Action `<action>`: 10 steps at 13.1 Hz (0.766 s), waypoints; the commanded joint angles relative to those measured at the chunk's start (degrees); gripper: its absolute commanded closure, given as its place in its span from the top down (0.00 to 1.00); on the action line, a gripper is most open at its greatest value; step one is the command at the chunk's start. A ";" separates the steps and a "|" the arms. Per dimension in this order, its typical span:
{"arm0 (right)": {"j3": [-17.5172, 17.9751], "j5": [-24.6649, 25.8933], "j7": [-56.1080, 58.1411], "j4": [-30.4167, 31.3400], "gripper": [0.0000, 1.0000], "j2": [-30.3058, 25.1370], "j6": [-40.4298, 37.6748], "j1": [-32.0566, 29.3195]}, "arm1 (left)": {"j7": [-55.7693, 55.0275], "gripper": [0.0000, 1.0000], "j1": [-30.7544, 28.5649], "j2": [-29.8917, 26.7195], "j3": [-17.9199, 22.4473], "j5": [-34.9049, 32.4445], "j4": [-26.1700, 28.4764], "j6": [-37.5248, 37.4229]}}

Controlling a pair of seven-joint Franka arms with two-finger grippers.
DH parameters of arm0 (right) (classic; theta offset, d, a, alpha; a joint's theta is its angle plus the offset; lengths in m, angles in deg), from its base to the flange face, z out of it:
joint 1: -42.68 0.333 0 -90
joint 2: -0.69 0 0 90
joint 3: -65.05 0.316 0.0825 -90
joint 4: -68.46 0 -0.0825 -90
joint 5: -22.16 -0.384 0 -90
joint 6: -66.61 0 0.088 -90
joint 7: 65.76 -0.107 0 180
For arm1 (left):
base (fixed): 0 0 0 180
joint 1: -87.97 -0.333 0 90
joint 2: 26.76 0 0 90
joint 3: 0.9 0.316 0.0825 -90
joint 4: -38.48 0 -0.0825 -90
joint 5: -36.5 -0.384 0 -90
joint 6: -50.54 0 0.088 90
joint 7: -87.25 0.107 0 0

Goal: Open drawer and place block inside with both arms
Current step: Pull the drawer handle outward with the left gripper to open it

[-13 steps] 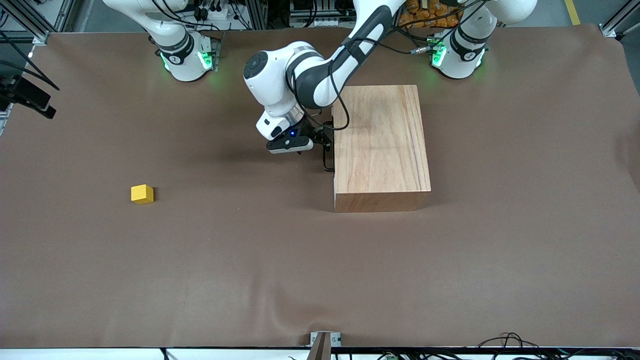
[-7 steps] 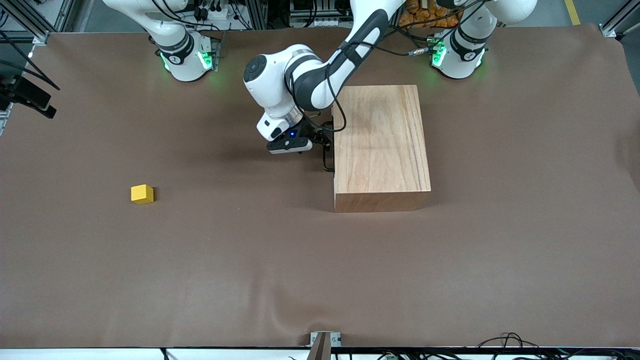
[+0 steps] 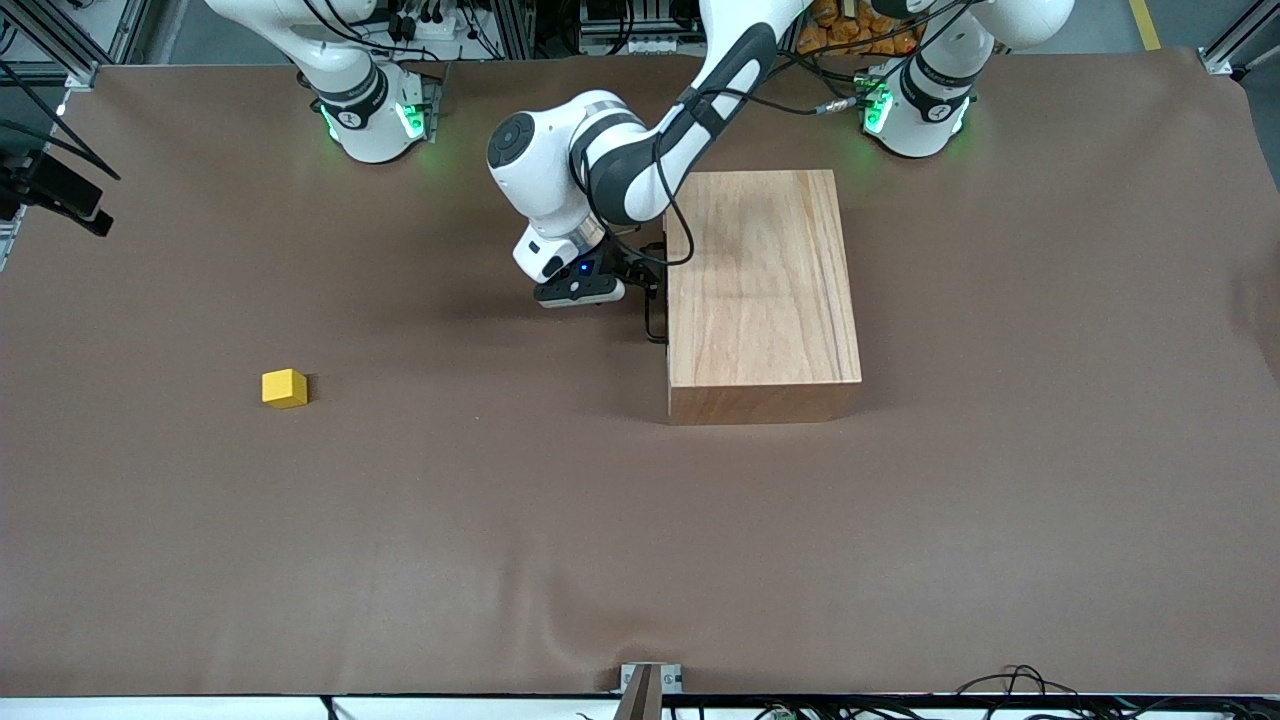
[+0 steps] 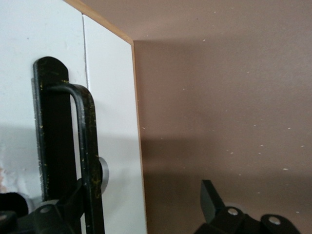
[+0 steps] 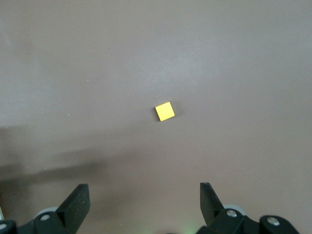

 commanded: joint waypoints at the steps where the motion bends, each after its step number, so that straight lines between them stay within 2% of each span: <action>1: 1.24 0.89 0.10 -0.42 1.00 0.09 -0.52 -1.29 | -1.93 1.00 0.24 0.21 -0.60 1.20 -1.23 1.99; 10: 1.24 0.80 0.10 -0.42 1.00 0.09 -0.52 -1.38 | -3.25 1.00 0.24 0.12 -0.96 5.15 -1.49 7.88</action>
